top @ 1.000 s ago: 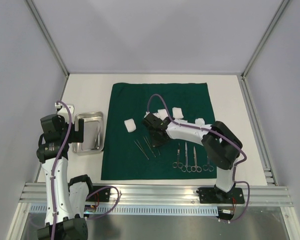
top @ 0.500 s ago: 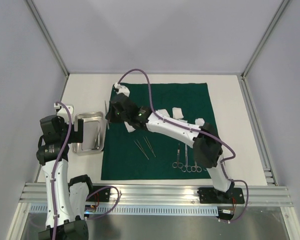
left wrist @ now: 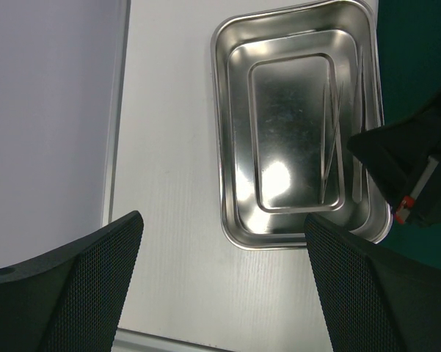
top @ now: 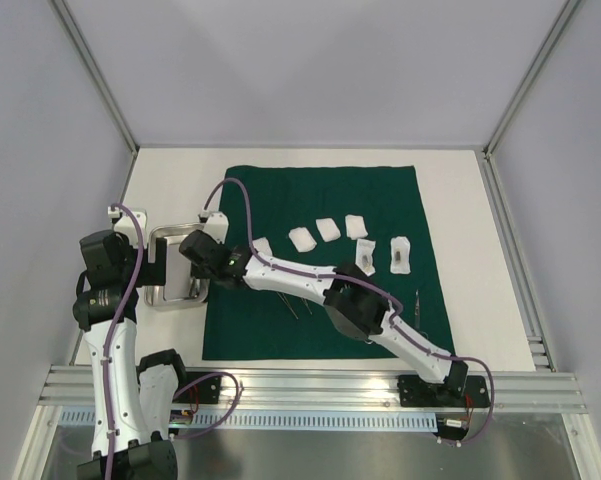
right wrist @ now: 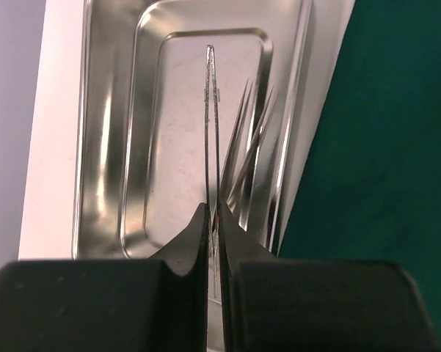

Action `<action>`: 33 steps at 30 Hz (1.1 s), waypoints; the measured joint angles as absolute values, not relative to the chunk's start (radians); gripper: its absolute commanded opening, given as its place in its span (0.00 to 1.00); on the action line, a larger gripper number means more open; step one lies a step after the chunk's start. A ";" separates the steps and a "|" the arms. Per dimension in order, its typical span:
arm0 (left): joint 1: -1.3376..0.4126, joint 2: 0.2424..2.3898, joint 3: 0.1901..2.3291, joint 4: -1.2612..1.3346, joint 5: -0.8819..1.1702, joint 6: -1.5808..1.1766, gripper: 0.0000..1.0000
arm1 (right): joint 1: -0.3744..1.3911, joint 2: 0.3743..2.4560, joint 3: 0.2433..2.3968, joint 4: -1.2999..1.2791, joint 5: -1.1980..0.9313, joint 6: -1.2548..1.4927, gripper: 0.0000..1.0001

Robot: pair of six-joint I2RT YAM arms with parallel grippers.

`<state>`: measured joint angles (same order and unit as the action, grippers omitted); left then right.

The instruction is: Prepare the surgical pack

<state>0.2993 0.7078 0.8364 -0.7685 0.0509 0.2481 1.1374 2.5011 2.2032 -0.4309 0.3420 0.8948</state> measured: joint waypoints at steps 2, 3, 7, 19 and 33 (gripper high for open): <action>0.299 0.708 0.836 -0.768 0.051 0.248 1.00 | 1.157 2.505 2.210 -0.436 0.365 0.898 0.01; 0.299 0.708 0.836 -0.768 0.051 0.248 1.00 | 1.163 2.507 2.217 -0.438 0.373 0.900 0.01; 0.299 0.708 0.836 -0.768 0.051 0.248 1.00 | 1.170 2.541 2.275 -0.446 0.410 0.914 0.00; 0.299 0.712 0.836 -0.767 0.051 0.248 1.00 | 1.155 2.597 2.318 -0.495 0.453 0.942 0.01; 0.299 0.712 0.836 -0.767 0.051 0.248 1.00 | 1.155 2.597 2.308 -0.500 0.451 0.957 0.02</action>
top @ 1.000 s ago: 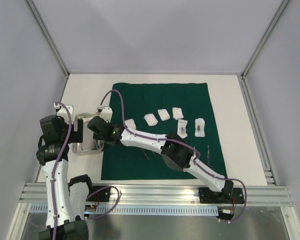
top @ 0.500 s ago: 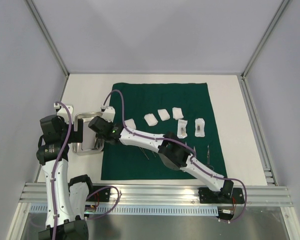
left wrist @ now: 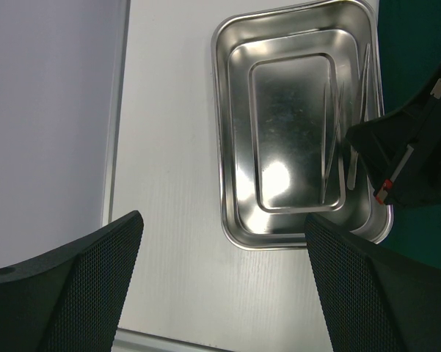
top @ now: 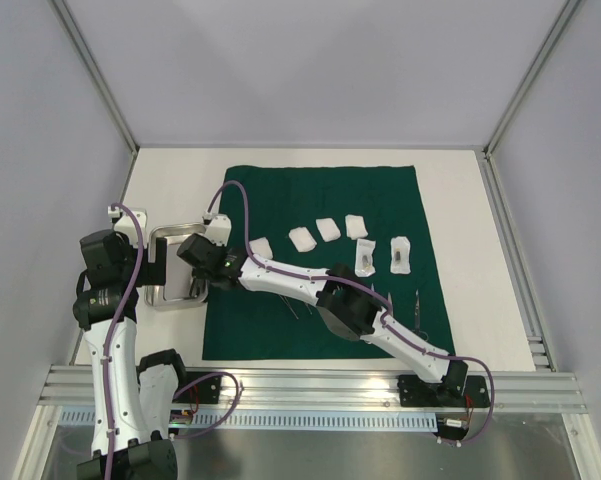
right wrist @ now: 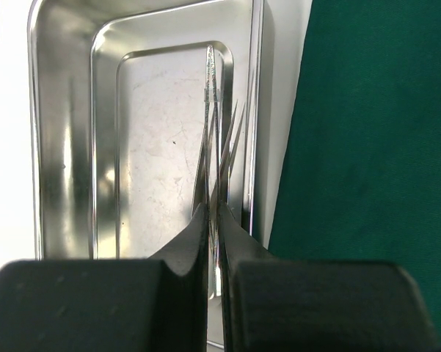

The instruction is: Prepare the surgical pack

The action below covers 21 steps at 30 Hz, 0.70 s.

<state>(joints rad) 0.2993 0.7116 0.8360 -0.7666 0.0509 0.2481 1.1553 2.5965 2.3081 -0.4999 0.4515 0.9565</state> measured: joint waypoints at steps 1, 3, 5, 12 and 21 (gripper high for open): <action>0.299 0.712 0.836 -0.767 0.051 0.248 1.00 | 1.155 2.597 2.308 -0.500 0.451 0.957 0.02; 0.299 0.712 0.836 -0.767 0.051 0.248 1.00 | 1.155 2.597 2.308 -0.500 0.451 0.957 0.06; 0.299 0.712 0.836 -0.767 0.051 0.248 1.00 | 1.155 2.597 2.308 -0.499 0.451 0.957 0.10; 0.299 0.712 0.836 -0.767 0.051 0.248 1.00 | 1.156 2.597 2.308 -0.490 0.450 0.958 0.25; 0.299 0.712 0.836 -0.767 0.051 0.248 1.00 | 1.156 2.593 2.300 -0.469 0.443 0.949 0.30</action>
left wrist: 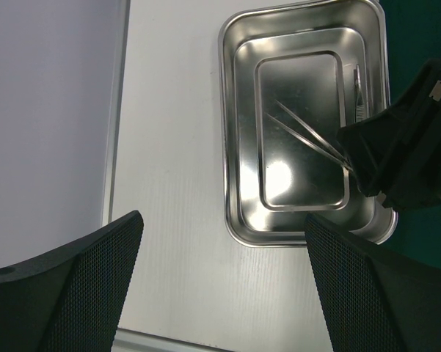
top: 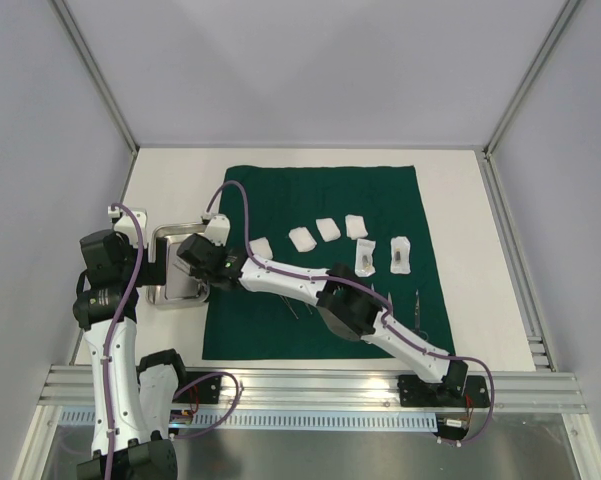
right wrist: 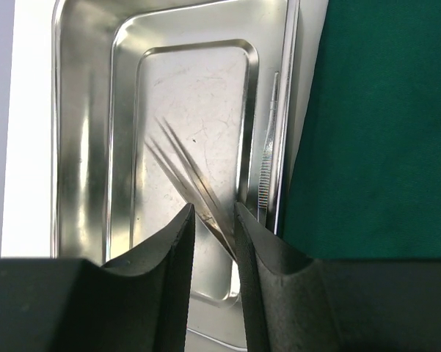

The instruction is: Prepare the surgical pack

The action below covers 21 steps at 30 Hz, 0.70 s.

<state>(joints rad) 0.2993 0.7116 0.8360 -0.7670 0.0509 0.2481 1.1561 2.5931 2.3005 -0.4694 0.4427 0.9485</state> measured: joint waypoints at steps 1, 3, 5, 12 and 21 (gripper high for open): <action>0.299 0.712 0.836 -0.767 0.051 0.248 1.00 | 1.156 2.586 2.289 -0.460 0.440 0.942 0.30; 0.299 0.712 0.836 -0.767 0.051 0.248 1.00 | 1.156 2.569 2.264 -0.450 0.434 0.925 0.30; 0.299 0.712 0.836 -0.767 0.051 0.248 1.00 | 1.156 2.534 2.226 -0.444 0.424 0.901 0.31; 0.299 0.712 0.836 -0.767 0.046 0.248 1.00 | 1.153 2.246 1.986 -0.359 0.405 0.774 0.33; 0.299 0.860 0.870 -0.826 0.125 0.311 0.44 | 1.109 1.861 1.632 -0.301 0.365 0.640 0.29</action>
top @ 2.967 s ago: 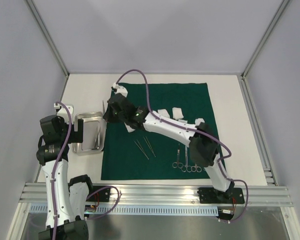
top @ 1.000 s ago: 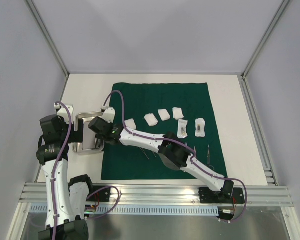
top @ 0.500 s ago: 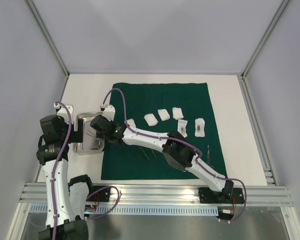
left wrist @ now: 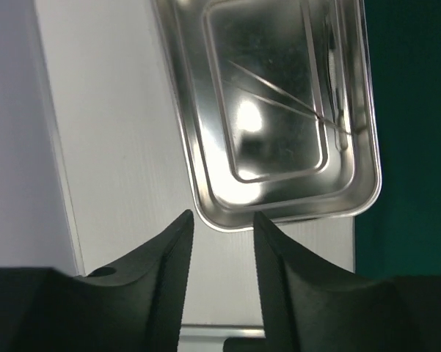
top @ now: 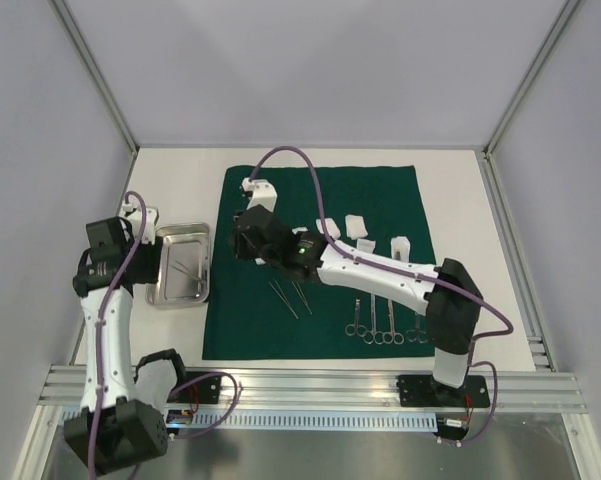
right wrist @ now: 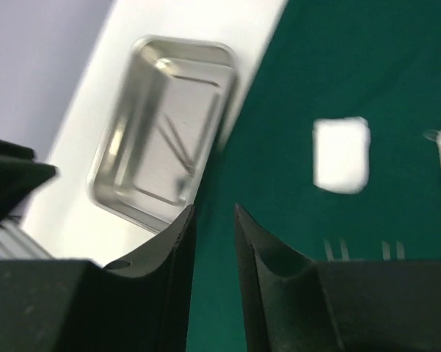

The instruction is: Prepare the surgical pack

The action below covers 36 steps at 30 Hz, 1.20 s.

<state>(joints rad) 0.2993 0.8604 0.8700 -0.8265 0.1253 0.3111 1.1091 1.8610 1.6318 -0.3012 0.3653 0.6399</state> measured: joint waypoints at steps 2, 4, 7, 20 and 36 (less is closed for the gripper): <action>0.300 0.974 0.917 -0.871 0.154 0.336 0.39 | 1.097 1.817 1.551 -0.314 0.365 0.630 0.29; 0.299 1.098 0.968 -0.891 0.183 0.354 0.36 | 1.077 1.761 1.440 -0.323 0.357 0.627 0.29; 0.280 1.232 1.012 -0.909 0.197 0.368 0.33 | 1.028 1.670 1.267 -0.325 0.320 0.629 0.29; 0.170 1.623 1.072 -0.913 0.112 0.365 0.28 | 0.823 1.483 0.976 -0.324 0.241 0.639 0.27; 0.127 1.808 1.162 -0.750 0.026 0.347 0.29 | 0.784 1.469 0.923 -0.335 0.214 0.642 0.26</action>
